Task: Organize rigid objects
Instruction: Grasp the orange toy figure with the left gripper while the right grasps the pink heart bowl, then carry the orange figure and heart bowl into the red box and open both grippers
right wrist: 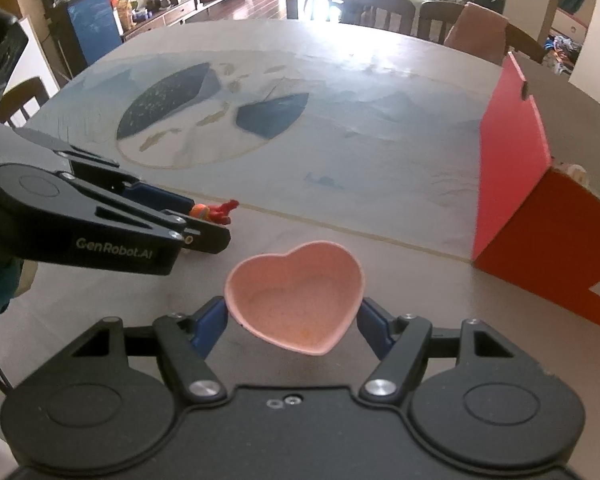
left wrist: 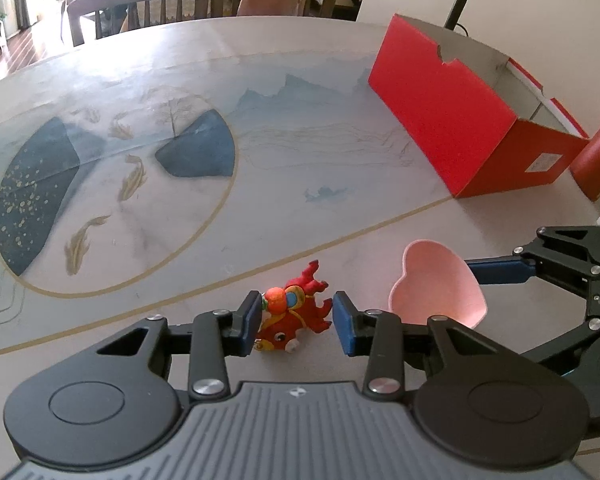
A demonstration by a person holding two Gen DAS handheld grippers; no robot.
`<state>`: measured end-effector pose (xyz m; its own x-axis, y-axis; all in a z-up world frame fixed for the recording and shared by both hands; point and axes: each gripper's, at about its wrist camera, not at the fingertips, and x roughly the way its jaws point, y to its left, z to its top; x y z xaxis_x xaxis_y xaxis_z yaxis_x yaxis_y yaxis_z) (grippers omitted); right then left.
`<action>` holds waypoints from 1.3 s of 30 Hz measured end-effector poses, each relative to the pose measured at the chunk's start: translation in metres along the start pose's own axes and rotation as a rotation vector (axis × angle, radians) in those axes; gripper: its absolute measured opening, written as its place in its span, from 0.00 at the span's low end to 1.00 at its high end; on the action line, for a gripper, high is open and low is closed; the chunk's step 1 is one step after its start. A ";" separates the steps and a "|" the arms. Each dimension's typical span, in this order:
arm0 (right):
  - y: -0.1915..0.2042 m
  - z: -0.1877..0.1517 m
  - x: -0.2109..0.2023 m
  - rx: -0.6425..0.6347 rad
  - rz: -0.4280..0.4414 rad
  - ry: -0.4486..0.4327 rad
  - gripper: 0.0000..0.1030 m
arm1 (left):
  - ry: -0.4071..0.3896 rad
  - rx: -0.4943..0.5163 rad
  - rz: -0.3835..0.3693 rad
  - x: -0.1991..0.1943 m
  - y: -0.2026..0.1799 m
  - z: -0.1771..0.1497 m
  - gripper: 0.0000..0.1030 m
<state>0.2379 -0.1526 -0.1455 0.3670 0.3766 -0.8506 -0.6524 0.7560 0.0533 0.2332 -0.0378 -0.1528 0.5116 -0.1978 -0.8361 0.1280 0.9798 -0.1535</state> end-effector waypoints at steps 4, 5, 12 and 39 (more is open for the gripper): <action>-0.007 0.001 -0.014 0.018 -0.001 -0.023 0.68 | 0.005 -0.012 -0.007 -0.007 -0.004 0.005 0.37; -0.009 0.001 -0.019 0.024 -0.002 -0.035 0.68 | 0.009 -0.014 -0.013 -0.009 -0.005 0.007 0.37; -0.026 0.008 -0.052 0.049 -0.003 -0.103 0.68 | -0.001 -0.017 -0.032 -0.025 -0.016 0.021 0.37; -0.141 0.040 -0.120 0.117 -0.081 -0.242 0.68 | -0.059 0.023 -0.093 -0.040 -0.095 0.107 0.37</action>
<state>0.3121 -0.2831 -0.0299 0.5718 0.4186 -0.7055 -0.5383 0.8404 0.0624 0.2916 -0.1263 -0.0488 0.5459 -0.2895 -0.7862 0.1963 0.9565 -0.2158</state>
